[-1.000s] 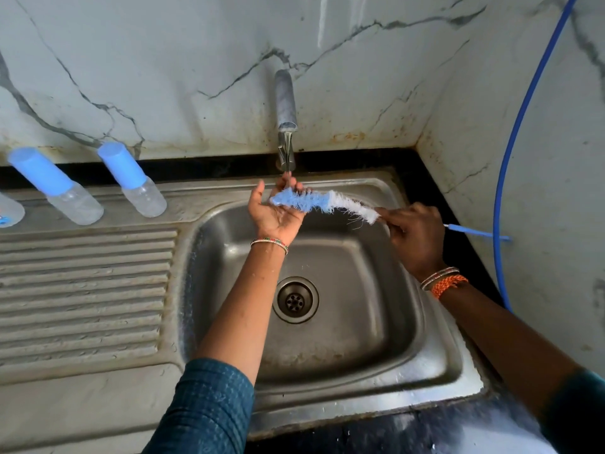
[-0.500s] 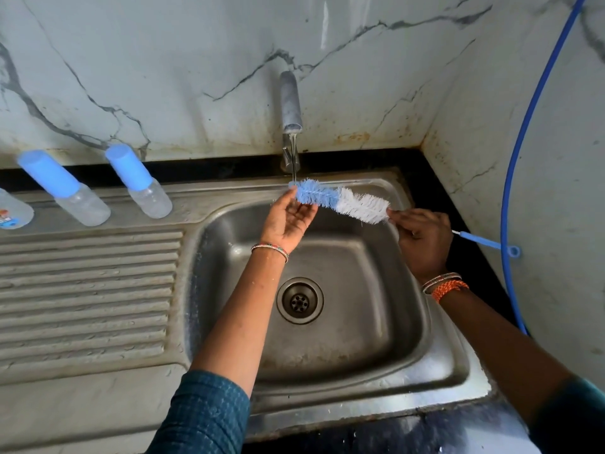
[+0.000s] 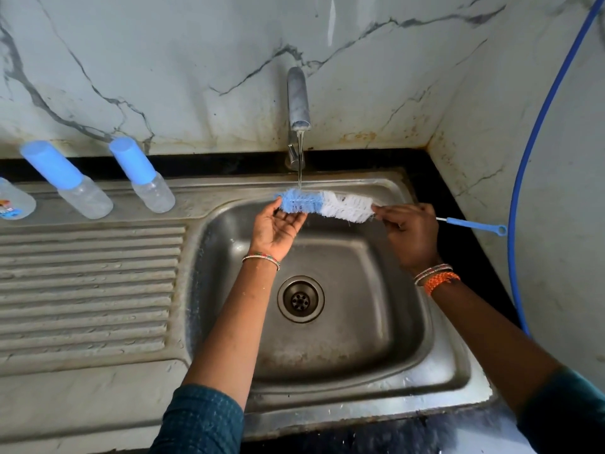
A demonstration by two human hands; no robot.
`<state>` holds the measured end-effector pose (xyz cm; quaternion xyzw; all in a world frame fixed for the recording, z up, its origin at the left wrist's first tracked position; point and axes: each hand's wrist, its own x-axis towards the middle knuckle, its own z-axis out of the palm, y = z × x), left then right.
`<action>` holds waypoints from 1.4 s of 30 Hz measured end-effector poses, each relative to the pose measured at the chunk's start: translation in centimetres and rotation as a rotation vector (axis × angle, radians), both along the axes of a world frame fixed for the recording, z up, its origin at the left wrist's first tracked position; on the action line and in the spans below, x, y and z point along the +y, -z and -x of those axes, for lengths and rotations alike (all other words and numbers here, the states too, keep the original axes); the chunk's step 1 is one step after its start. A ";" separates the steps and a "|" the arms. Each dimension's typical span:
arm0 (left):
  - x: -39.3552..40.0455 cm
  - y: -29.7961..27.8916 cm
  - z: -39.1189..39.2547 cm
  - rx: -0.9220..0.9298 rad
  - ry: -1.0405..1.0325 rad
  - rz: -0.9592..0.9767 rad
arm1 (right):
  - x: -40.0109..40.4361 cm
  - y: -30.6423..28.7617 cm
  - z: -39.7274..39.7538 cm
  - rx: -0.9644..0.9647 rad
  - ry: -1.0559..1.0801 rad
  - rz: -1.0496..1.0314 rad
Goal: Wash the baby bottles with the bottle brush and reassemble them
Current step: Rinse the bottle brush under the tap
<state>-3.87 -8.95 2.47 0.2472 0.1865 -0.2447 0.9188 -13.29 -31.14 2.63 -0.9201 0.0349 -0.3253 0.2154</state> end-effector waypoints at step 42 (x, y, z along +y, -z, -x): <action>4.3 2.4 -0.8 -0.027 0.012 -0.030 | 8.3 -1.3 -9.5 0.391 -0.329 -0.361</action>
